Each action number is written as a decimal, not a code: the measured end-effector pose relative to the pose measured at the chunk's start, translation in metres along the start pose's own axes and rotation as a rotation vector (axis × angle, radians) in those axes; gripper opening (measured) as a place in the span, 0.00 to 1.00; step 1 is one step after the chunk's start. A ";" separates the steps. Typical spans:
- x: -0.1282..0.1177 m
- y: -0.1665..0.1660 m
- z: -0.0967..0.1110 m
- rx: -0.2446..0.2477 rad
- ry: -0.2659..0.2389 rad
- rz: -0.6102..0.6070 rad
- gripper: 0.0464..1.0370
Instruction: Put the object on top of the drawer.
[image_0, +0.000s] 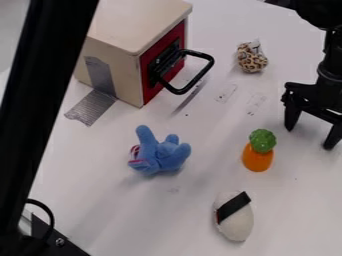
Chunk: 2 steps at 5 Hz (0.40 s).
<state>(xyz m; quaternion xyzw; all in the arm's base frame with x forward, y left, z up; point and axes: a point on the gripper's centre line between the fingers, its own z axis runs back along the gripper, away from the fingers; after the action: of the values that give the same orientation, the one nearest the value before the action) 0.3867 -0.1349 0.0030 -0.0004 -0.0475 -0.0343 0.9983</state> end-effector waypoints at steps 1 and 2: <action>-0.003 0.000 -0.004 0.002 0.015 0.002 0.96; -0.009 0.009 0.000 0.052 0.078 0.013 0.96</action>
<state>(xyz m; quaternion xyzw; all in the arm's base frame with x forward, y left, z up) 0.3781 -0.1251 0.0022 0.0268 -0.0092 -0.0268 0.9992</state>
